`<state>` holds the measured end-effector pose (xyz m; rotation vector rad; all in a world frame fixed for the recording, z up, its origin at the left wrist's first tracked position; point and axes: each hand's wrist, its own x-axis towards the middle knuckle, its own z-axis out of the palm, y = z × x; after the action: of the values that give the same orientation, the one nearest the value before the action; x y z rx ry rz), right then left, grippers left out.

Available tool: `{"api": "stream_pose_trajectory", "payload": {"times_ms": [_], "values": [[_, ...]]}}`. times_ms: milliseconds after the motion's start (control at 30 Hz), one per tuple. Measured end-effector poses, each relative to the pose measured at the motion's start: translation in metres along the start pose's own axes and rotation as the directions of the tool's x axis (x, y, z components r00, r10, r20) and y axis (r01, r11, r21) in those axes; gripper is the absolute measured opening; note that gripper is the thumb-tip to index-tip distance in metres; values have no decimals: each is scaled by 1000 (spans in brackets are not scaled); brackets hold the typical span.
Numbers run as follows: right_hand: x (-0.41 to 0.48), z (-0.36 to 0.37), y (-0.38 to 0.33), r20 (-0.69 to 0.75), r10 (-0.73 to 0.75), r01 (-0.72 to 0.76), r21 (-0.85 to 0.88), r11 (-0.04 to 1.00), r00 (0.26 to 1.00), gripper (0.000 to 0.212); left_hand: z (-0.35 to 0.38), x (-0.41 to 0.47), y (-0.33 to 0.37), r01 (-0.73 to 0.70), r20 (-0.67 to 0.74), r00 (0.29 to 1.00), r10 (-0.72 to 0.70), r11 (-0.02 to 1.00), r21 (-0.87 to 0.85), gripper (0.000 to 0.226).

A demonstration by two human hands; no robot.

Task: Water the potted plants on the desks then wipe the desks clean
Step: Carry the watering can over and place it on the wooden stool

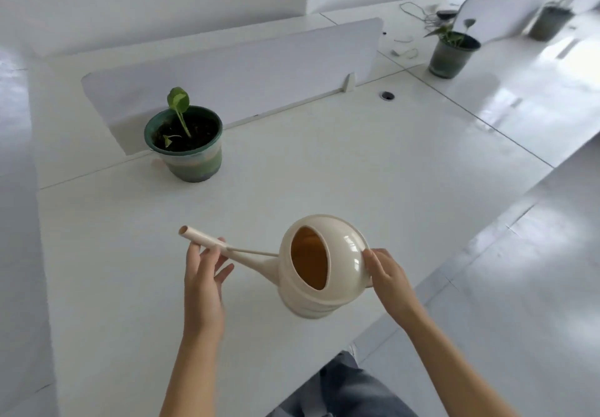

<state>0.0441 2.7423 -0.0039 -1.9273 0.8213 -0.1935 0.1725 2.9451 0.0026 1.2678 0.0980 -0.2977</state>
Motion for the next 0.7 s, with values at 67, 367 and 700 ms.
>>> {"api": "stream_pose_trajectory", "payload": {"times_ms": [67,367,700], "values": [[-18,-15,6,-63,49,-46,42,998,997,50,11,-12,-3,18,60,998,-19,999,29,32],[-107,-102,42,-346,209,-127,246,961,915,46,89,-75,-15,29,393,915,-95,985,170,40],[-230,-238,125,-540,394,-140,450,882,744,56,204,-213,-75,2,624,774,-105,987,164,29]]}}
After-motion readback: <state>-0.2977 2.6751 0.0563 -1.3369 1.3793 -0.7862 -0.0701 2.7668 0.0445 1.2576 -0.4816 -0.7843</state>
